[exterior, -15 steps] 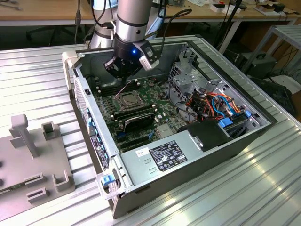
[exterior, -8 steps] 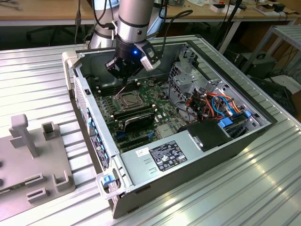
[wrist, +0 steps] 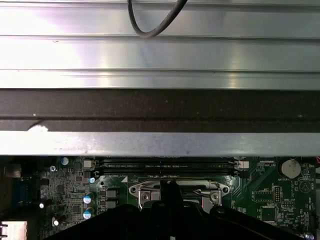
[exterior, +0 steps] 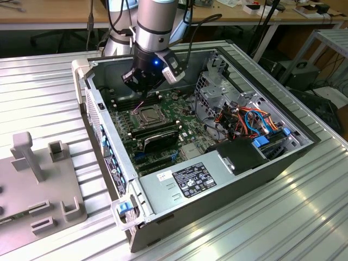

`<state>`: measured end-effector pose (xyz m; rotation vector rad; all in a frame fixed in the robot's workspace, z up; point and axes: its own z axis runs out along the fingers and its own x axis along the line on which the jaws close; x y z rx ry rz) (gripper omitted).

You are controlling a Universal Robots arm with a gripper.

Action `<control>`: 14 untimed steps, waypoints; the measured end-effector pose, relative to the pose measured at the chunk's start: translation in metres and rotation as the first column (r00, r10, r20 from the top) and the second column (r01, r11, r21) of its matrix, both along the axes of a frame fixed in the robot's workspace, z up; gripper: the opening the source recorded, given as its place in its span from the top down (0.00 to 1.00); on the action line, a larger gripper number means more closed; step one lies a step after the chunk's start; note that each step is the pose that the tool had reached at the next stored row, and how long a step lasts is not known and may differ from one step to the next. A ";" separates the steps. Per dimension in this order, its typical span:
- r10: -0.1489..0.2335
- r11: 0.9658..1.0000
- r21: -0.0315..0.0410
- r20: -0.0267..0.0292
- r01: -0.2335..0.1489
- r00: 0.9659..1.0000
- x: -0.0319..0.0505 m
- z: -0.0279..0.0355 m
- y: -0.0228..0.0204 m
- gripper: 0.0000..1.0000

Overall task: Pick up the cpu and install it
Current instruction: 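Install the first cpu locking lever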

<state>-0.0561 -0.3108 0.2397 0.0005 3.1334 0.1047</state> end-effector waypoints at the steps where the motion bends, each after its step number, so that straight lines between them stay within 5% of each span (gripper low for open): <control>1: 0.000 1.000 0.000 0.000 0.000 1.000 0.0000 -0.0009 0.0000 0.89; 9: 0.000 1.000 0.000 0.000 0.000 1.000 0.0022 -0.0035 0.0001 0.89; 14: 0.000 1.000 0.000 0.000 0.000 1.000 0.0025 -0.0056 0.0043 0.89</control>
